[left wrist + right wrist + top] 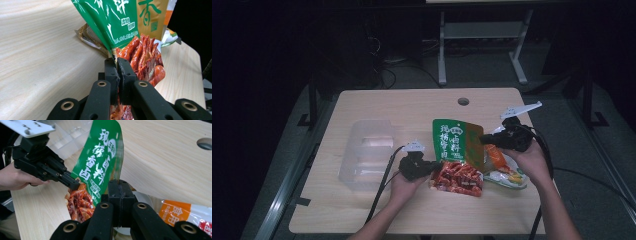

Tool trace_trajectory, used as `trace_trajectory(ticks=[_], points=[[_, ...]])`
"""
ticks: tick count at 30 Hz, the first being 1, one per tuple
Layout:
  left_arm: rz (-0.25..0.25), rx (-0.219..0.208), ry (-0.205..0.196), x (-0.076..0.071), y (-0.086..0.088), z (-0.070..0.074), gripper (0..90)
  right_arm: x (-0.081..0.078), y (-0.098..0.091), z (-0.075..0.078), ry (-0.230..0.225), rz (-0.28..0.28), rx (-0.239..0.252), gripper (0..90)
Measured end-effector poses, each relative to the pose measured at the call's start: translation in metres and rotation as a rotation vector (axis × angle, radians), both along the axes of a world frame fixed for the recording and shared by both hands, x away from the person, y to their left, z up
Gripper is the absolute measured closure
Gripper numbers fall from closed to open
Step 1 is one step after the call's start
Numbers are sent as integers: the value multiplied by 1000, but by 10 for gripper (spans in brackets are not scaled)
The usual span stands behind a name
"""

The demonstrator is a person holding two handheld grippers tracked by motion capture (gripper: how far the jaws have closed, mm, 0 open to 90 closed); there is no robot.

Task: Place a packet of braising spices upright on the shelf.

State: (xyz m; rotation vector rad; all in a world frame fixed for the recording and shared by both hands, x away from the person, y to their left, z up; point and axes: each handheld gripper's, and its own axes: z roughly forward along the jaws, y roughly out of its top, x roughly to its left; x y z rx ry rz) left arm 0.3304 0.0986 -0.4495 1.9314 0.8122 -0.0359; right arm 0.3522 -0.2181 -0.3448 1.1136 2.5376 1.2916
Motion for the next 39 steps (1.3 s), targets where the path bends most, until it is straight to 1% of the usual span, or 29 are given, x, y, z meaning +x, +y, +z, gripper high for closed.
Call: trace_trajectory(ticks=[2, 4, 6, 9, 10, 12, 17, 19, 21, 22, 23, 25, 28, 31, 35, 37, 39], points=[[3, 8, -8, -1, 1, 0, 881, 2, -2, -4, 34, 3, 11, 822], [5, 11, -12, -2, 1, 0, 881, 4, -2, -9, 49, 11, 28, 806], [5, 9, -16, -3, 1, -1, 881, 6, -1, -15, 75, 14, 24, 780], [2, 23, -29, -4, 1, -2, 882, 10, 1, -26, 110, 15, 25, 741], [4, 20, -27, -5, 1, -2, 882, 11, 2, -29, 116, 13, 28, 739], [0, 22, -27, -6, 3, -4, 882, 12, 3, -34, 133, 14, 37, 704], [8, 26, -32, -7, 6, -4, 887, 18, 7, -46, 166, 12, 15, 667], [9, 27, -35, -8, 7, -4, 888, 20, 7, -49, 174, 6, 20, 657], [12, 28, -35, -9, 8, -5, 889, 22, 8, -53, 194, -3, 3, 645], [13, 26, -33, -9, 8, -6, 890, 24, 9, -55, 200, 0, -3, 645], [13, 27, -33, -10, 9, -6, 890, 25, 10, -57, 204, 4, 2, 641], [13, 27, -33, -11, 10, -7, 890, 26, 12, -58, 209, 5, -1, 611], [14, 25, -34, -12, 11, -7, 891, 27, 15, -60, 214, 1, -17, 606], [15, 18, -39, -14, 12, -6, 892, 28, 15, -61, 223, -23, -42, 595], [13, 15, -44, -15, 13, -5, 892, 28, 16, -61, 222, -20, -33, 577], [13, 13, -41, -15, 14, -4, 892, 27, 17, -60, 231, -12, -11, 586], [16, 7, -42, -16, 15, -4, 892, 28, 18, -60, 235, 6, 17, 620]])
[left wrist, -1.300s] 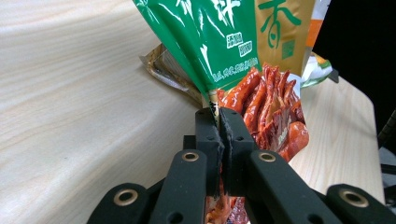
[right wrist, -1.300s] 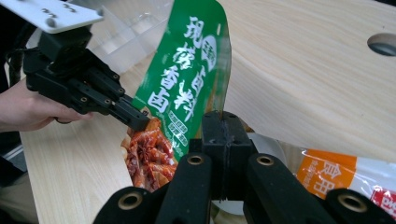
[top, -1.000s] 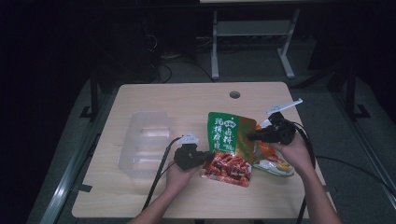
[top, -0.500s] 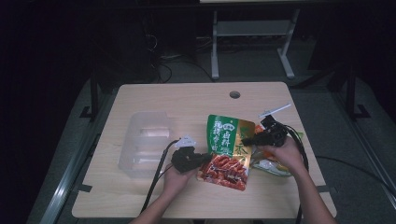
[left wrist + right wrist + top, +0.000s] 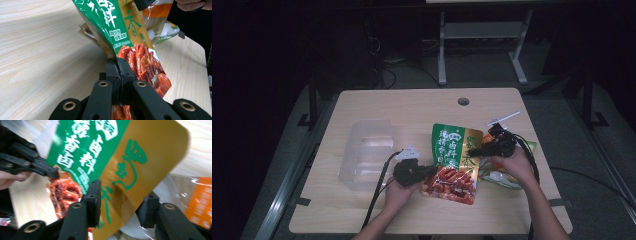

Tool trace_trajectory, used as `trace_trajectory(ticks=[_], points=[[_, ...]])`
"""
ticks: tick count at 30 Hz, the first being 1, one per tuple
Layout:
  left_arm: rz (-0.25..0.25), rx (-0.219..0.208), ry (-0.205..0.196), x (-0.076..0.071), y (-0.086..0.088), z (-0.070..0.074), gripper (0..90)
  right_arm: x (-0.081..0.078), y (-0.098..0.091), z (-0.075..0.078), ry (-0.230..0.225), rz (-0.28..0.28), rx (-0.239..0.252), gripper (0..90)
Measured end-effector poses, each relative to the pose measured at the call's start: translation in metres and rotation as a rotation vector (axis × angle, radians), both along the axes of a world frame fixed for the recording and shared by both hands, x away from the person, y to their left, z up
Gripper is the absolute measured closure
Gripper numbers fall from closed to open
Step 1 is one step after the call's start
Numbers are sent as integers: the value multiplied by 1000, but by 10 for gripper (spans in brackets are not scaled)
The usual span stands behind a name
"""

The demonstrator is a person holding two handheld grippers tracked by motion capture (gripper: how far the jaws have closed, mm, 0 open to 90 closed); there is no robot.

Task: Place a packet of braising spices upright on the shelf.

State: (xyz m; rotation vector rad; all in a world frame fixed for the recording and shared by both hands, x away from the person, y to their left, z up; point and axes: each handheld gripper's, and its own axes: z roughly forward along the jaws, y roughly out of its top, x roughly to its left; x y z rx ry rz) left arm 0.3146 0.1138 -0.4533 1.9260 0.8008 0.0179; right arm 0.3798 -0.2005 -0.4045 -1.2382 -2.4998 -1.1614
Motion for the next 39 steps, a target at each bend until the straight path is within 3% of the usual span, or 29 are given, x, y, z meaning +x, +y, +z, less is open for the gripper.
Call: trace_trajectory(ticks=[3, 6, 10, 14, 17, 21, 33, 37, 39], points=[[1, -4, -4, -1, 3, 1, 892, -1, 1, 2, 1, 19, 32, 662], [1, -24, -12, -5, 4, 2, 893, 1, 2, -1, 9, 2, -8, 621], [-17, -14, -33, -9, 4, 6, 893, 2, 6, -7, 55, -8, -32, 602], [-18, 1, -40, -9, 5, 6, 892, 0, 14, -6, 45, 47, -23, 735], [-10, 1, -35, -10, 6, 4, 884, -4, 18, -2, 7, 88, -25, 890], [-3, 5, -40, -13, 11, 5, 830, -11, 19, 8, -20, 112, -4, 894], [16, 73, -96, -35, 19, 19, 445, -41, 25, 37, -144, 142, 55, 897], [21, 117, -134, -47, 22, 23, 373, -48, 30, 47, -192, 153, 59, 897], [22, 127, -134, -51, 25, 23, 358, -51, 32, 52, -214, 155, 50, 897]])
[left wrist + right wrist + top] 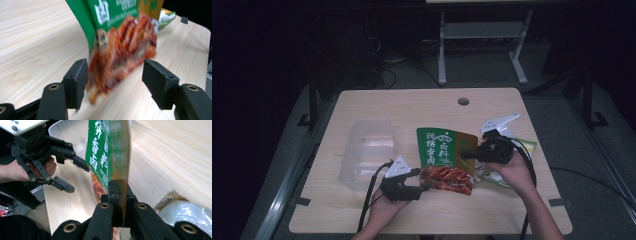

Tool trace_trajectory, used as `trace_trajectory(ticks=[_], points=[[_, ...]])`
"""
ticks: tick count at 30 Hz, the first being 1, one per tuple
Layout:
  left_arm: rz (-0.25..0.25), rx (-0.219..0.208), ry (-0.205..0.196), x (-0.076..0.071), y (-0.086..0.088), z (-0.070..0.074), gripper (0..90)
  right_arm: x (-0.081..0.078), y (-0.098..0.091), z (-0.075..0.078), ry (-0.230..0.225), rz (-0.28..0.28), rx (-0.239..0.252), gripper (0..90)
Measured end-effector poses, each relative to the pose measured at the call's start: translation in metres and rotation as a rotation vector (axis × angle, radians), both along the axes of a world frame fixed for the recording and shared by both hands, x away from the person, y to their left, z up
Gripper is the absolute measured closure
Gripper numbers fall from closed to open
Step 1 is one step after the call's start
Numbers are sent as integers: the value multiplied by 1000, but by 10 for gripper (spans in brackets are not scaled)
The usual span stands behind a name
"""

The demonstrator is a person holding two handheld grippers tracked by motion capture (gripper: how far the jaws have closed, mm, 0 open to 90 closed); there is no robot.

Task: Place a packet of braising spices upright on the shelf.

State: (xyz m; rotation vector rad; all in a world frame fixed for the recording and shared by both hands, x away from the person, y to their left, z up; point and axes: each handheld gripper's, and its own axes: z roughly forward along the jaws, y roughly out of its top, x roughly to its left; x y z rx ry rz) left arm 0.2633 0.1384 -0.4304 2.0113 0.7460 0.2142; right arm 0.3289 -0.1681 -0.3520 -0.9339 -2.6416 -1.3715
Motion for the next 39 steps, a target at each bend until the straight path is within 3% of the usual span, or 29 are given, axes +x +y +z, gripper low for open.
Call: trace_trajectory(ticks=[10, 12, 14, 16, 24, 39], points=[[-18, 6, -19, -13, 7, -2, 313, 1, 10, 18, -61, -26, -10, 899], [-26, -10, -14, -15, 9, -3, 310, 1, 11, 20, -66, -30, -14, 899], [-44, -16, -5, -16, 10, -5, 309, 2, 12, 22, -71, -36, -11, 899], [-54, 5, -10, -17, 13, -5, 298, 3, 13, 24, -72, -39, -2, 899], [-61, -11, -29, -16, 14, -4, 272, 11, 21, 40, -102, -39, -17, 899], [-76, -15, -27, -15, 11, -6, 265, 22, 36, 50, -104, -24, -22, 899]])
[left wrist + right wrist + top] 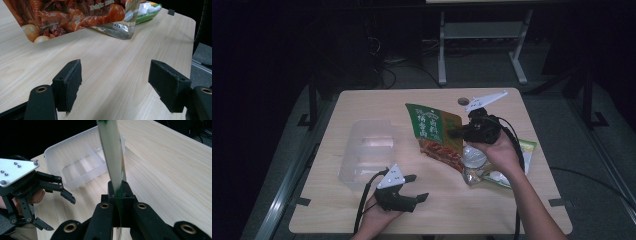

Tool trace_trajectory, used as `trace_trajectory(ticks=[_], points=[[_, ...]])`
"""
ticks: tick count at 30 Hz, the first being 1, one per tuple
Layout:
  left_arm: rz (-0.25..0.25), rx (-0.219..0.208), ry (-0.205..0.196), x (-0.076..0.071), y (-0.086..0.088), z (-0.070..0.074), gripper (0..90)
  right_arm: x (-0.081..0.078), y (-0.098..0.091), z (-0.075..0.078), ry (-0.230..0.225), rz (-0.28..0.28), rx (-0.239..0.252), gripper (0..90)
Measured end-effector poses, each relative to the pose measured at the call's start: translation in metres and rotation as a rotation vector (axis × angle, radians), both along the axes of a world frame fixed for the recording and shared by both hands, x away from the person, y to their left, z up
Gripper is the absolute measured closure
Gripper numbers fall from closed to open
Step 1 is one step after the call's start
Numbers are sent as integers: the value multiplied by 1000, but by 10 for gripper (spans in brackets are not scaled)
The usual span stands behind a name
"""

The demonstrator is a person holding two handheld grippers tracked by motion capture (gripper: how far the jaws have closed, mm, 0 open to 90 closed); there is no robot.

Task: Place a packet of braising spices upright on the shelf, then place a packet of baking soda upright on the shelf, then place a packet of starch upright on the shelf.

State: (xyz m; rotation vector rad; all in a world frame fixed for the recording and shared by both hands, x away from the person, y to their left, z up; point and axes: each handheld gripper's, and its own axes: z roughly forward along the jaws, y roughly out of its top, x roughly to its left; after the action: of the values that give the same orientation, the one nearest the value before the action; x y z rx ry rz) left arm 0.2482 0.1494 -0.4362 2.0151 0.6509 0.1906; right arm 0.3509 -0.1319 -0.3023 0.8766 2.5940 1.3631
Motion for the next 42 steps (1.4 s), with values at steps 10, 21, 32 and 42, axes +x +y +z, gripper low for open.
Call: trace_trajectory(ticks=[10, 21, 32, 42], points=[[-17, 15, -7, -3, -4, 0, 265, -1, 5, 7, -11, 16, 3, 899], [-30, 6, -1, 0, -4, 2, 263, 6, 16, 12, -20, 37, -4, 899], [-33, 5, -5, -3, -5, 1, 263, 11, 32, 25, -43, 52, 12, 899], [-38, 15, -10, -3, -7, 0, 263, 19, 59, 44, -75, 105, 21, 899]])
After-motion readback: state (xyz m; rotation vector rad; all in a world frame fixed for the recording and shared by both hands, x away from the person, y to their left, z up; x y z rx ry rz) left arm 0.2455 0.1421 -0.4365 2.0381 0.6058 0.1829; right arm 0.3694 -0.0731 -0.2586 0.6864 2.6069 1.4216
